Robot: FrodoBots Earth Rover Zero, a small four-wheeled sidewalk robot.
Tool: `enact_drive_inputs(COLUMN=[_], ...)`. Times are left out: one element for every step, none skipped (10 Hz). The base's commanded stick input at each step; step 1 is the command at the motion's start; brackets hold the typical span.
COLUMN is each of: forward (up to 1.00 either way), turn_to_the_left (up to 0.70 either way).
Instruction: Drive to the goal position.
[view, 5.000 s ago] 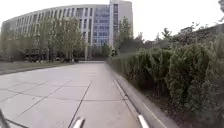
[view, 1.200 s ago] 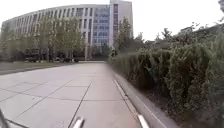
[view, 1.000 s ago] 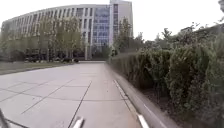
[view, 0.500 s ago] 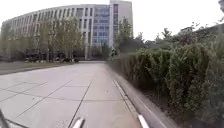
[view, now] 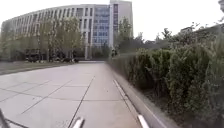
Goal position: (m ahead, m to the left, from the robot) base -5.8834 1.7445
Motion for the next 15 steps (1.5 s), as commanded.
enact_drive_inputs(forward=[0.00, 0.00, 0.00, 0.00, 0.00, 0.00, 0.01, 0.03, 0.02, 0.00, 0.00, 0.00, 0.00, 0.00, 0.00], turn_to_the_left=[0.00, 0.00, 0.00, 0.00, 0.00, 0.00, 0.00, 0.00, 0.00, 0.00, 0.00, 0.00, 0.00, 0.00, 0.00])
